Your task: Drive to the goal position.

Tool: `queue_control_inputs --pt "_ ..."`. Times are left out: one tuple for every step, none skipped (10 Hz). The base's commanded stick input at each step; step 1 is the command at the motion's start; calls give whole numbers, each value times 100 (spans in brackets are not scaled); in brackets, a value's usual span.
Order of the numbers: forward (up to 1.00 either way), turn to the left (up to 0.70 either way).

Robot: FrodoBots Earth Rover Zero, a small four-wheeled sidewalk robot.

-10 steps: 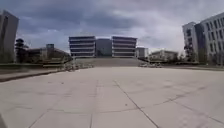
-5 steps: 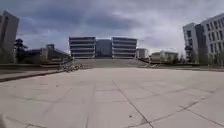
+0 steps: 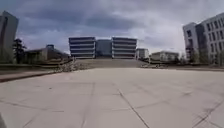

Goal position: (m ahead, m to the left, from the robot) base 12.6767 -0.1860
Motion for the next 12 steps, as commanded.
queue_control_inputs --pt "70 0" --pt "70 0" --pt "70 0" --pt "70 0" --pt "70 0" --pt "70 0" --pt "70 0" --pt "70 0" --pt "70 0" --pt "70 0" --pt "70 0" --pt "70 0"
